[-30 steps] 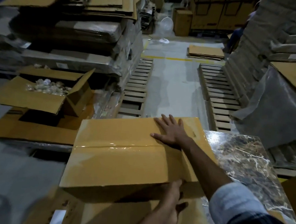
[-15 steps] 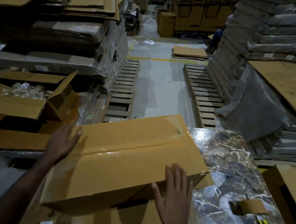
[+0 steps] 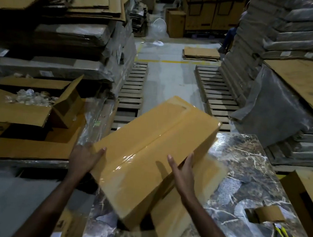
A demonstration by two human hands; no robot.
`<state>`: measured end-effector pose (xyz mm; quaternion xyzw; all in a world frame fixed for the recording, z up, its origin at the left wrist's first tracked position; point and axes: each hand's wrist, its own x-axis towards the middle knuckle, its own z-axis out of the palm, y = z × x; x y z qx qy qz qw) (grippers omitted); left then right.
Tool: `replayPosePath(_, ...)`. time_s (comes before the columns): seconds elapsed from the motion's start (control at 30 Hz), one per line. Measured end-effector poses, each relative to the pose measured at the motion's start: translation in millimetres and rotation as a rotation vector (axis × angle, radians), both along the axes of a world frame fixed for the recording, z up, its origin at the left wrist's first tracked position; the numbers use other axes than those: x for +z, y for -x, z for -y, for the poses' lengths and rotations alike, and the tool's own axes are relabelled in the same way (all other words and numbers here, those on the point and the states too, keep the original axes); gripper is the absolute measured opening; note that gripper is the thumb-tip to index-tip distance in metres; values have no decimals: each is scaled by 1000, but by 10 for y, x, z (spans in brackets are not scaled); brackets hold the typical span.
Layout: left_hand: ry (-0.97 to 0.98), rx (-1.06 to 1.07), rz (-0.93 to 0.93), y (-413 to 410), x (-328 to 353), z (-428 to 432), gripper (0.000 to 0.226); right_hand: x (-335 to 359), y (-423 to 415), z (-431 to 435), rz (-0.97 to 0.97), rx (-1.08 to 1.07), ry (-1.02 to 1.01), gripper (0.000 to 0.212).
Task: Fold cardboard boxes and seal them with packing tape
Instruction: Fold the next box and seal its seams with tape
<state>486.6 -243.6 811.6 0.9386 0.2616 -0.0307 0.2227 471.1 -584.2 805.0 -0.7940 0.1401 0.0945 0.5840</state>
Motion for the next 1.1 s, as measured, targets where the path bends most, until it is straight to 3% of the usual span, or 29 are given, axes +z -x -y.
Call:
replayPosePath(0.2,35,-86,68,525,20,1021,65,95,-561,451,34,35,100,102)
replayPosePath(0.3,100,-81,97,738,-109,1302,71,24,-516,675,-22,102,128,95)
replayPosePath(0.43,141,-69,59,906,-121,1372,69,-55,-299,925,-110,170,14,98)
replayPosePath(0.6,236,-110,-13,1210,-41,1520,56,-119,124,1234,-160,152,-74,118)
replayPosePath(0.73,258,-94,139,1357,71,1703,40,-147,276,1336,-118,119,-106,103)
replayPosePath(0.8,338,-180,148,1318,202,1816,10,-167,237,1350,-96,107,-108,93)
replayPosePath(0.83,305,-202,152,1289,244,1819,22,-171,221,1370,-86,104,-106,87)
replayPosePath(0.9,192,-216,142,1267,174,1755,15,-182,204,1509,-66,31,-134,83)
replayPosePath(0.97,-53,-199,223,1210,175,1804,55,-266,218,1832,-20,-141,-141,79)
replayPosePath(1.03,-43,-239,442,1142,189,2155,48,-415,272,2337,27,-335,-84,64)
replayPosePath(1.1,136,-403,536,1036,391,2817,32,-599,409,2891,39,-471,54,57)
